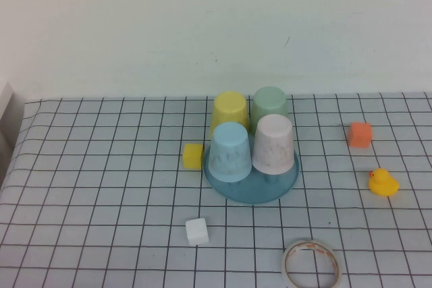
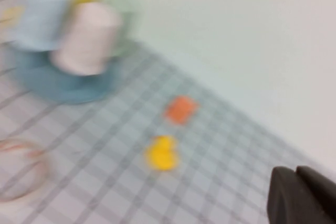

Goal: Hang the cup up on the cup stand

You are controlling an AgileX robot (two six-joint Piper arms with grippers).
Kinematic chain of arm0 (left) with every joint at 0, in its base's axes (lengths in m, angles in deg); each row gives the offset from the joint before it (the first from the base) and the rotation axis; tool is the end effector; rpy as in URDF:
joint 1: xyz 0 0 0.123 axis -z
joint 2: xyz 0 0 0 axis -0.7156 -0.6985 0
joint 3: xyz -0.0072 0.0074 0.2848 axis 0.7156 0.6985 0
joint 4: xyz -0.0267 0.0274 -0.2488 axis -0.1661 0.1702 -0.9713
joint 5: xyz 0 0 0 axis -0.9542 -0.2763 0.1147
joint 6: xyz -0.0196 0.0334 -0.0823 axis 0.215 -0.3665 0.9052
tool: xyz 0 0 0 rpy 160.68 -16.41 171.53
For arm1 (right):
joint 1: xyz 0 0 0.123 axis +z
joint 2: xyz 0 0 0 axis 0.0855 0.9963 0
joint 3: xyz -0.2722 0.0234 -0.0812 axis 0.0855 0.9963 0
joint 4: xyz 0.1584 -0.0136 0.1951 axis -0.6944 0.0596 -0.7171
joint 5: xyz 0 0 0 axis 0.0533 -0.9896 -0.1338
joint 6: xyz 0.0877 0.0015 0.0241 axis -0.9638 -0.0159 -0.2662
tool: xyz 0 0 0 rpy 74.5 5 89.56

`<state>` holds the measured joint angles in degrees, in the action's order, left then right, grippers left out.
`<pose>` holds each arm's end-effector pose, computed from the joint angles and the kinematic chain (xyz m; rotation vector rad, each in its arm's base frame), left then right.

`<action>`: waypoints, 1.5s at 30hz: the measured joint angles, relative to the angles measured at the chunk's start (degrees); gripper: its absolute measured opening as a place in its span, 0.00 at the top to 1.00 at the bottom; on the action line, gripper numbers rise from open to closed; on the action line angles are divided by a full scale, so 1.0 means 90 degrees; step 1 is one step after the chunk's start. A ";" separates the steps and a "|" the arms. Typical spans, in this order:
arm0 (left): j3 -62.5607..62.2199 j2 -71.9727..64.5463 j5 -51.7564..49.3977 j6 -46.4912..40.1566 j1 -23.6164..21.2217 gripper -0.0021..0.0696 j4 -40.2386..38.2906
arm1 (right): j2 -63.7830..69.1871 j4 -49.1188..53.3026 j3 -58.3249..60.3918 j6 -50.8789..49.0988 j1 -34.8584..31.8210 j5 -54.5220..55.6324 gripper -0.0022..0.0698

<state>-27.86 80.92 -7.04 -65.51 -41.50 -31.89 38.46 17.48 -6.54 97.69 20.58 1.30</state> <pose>0.0529 -0.0055 0.1792 0.0576 1.8186 -0.0843 0.0602 0.0118 0.2866 -0.6263 1.7338 -0.1821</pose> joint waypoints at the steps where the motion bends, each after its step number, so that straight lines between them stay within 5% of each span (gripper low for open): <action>1: 0.0000 0.0000 0.0000 0.0000 0.0000 0.97 0.0000 | -0.0138 0.0014 0.0188 0.0011 -0.0298 0.0253 0.97; 10: 0.0000 0.0000 0.0000 -0.0011 0.0000 0.97 0.0000 | -0.0883 -0.0439 0.2102 -0.0133 -0.1544 0.2042 0.97; 45: 0.0000 0.0000 0.0000 -0.0035 0.0000 0.97 0.0026 | -0.1643 -0.0712 0.2673 -0.1059 -0.1818 0.1070 0.97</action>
<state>-27.86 80.92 -7.04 -65.82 -41.50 -31.66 23.68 11.07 17.51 88.16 4.22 10.93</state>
